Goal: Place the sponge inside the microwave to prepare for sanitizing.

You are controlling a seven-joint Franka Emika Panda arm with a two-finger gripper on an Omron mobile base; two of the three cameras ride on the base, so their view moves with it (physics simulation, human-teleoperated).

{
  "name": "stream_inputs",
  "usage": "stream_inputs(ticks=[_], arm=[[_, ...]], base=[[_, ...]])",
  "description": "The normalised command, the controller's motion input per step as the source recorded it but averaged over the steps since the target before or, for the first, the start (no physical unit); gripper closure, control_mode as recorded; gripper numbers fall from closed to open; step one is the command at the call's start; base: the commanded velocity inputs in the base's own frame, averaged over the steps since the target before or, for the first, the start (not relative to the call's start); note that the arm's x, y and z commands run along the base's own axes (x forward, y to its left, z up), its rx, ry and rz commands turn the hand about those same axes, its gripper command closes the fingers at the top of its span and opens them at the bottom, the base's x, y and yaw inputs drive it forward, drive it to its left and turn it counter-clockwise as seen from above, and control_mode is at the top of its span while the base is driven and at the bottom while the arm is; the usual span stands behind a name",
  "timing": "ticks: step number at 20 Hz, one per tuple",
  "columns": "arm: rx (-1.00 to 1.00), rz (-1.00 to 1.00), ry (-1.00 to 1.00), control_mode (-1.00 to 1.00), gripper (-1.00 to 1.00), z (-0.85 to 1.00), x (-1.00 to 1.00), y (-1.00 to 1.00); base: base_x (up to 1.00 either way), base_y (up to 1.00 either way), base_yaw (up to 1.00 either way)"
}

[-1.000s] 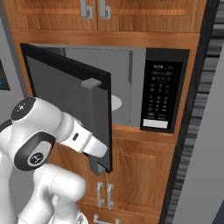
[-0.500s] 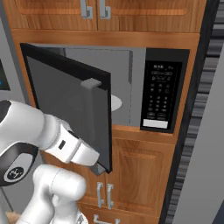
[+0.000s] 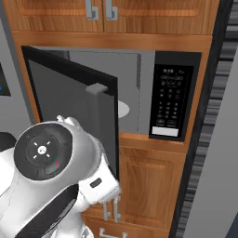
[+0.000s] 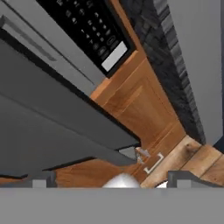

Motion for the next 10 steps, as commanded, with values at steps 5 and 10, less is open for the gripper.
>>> stream_inputs(ticks=[5, 10], arm=[[0.61, -0.01, -0.04, -1.0, -1.0, -0.08, 0.47, -0.62], [0.56, -0.13, 0.0, -1.0, -1.0, -0.43, 0.63, -0.46]], base=[[0.0, 0.0, 0.0], [0.0, 0.0, 0.0]])
